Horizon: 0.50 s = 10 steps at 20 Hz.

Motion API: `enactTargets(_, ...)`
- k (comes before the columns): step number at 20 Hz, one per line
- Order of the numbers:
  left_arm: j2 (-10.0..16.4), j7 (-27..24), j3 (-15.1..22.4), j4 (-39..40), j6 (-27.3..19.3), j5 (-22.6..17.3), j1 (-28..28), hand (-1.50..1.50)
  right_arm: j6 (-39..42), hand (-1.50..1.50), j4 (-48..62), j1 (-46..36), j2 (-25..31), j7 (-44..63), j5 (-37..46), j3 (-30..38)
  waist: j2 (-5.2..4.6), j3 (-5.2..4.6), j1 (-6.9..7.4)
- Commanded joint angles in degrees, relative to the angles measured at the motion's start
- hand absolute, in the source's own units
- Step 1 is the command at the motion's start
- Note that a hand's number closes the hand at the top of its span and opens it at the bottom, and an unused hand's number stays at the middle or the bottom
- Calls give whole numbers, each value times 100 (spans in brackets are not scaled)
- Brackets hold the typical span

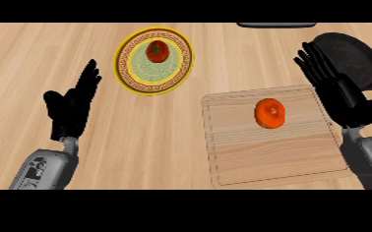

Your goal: Pick the squash from the cutting board and place it in the pan

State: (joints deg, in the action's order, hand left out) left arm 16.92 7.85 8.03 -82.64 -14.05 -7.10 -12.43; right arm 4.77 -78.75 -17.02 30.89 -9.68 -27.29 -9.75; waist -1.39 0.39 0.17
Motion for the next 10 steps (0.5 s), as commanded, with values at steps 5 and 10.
enactTargets(5,502,198,315,-564,760,166,-192,0,279,-150,2176,-1207,322,1275,201,133,55,-30,317)
enactTargets(10,173,157,691,-488,773,250,-92,0,-1433,150,2174,-970,593,1299,2530,-886,76,-36,200)
